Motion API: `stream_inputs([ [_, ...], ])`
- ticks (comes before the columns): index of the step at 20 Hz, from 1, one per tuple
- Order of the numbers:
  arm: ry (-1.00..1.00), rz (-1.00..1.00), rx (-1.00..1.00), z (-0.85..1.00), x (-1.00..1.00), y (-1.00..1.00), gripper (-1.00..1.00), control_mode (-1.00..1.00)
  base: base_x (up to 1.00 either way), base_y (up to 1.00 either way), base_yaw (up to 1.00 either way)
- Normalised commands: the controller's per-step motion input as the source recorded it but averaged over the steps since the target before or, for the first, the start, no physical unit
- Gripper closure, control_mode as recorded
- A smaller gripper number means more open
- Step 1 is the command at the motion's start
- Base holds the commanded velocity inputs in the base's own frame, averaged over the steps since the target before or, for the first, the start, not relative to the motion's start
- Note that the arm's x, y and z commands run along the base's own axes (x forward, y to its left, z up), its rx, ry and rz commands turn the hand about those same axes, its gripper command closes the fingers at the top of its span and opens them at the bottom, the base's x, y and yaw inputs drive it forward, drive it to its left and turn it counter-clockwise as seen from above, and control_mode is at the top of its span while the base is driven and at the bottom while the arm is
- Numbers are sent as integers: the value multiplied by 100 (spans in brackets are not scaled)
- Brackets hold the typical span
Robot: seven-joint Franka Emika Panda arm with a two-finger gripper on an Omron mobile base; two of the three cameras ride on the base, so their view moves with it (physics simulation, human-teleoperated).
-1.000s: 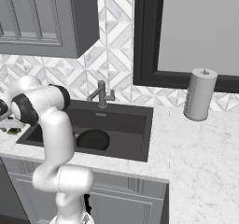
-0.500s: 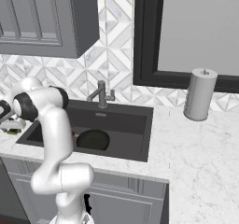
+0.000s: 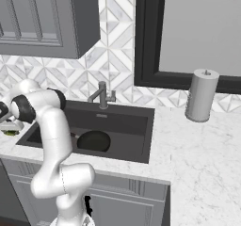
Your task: Pick the pan and sponge and place them into the sink. Then turn on the water.
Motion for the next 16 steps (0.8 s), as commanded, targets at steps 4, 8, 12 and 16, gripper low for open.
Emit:
stream_inputs([
  [4, 5, -1, 0, -51, 2, -6, 100, -100, 0, 0, 0],
  [8, 5, -1, 0, -14, 5, -9, 100, -100, 0, 0, 0],
  [12, -3, 0, 2, 3, 0, -25, 100, -100, 0, 0, 0],
  [16, -6, 0, 1, 33, -2, -39, 100, -100, 0, 0, 0],
])
